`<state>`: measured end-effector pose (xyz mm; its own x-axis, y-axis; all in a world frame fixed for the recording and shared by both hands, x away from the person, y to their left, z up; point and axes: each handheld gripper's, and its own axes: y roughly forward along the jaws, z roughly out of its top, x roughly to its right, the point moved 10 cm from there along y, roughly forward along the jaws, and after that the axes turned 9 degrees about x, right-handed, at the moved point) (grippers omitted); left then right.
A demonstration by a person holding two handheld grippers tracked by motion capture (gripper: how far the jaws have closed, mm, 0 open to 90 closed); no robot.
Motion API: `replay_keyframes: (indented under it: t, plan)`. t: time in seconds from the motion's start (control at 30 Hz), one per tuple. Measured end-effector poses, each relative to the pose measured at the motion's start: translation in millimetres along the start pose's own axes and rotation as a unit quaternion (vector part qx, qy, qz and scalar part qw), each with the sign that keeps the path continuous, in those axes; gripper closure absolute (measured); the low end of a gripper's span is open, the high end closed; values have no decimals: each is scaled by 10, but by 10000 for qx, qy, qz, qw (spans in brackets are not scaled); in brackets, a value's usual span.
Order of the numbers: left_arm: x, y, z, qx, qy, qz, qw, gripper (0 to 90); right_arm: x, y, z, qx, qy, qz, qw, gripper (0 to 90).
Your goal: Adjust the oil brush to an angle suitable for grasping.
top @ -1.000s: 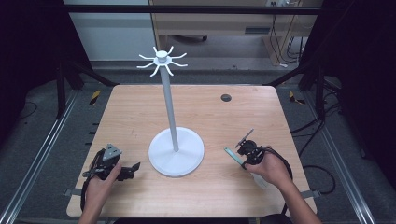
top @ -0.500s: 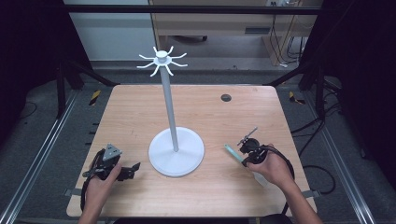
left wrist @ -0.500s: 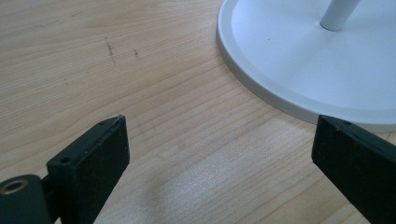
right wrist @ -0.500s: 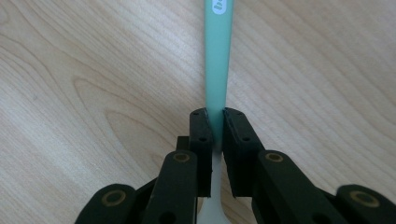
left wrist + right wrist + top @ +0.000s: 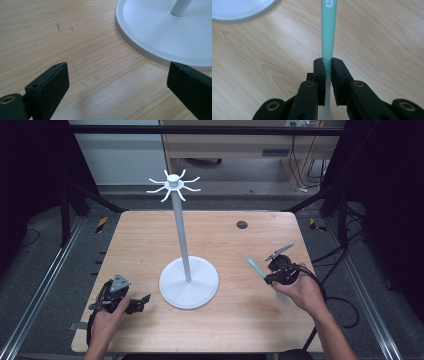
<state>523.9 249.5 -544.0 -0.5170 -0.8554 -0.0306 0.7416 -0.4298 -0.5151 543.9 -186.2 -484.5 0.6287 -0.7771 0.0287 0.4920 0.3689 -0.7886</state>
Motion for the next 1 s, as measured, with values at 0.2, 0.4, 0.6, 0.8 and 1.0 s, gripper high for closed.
replay_keyframes:
  t: [0.2,0.4,0.6,0.8,1.0]
  plan:
    - [2,2,-1,-1,1,-3,10000,37,52,-168,151,416,169,-40,9990,827]
    - [2,0,-1,0,1,-2,10000,38,115,-309,269,741,154,-91,9971,827]
    - [3,2,-1,9,0,2,10000,38,137,-383,336,1000,199,-97,9947,827]
    - [6,1,-3,2,-4,4,10000,38,147,-518,478,1501,304,-84,9882,827]
    - [5,1,-4,4,-9,3,10000,38,116,-602,591,1783,321,-64,9834,827]
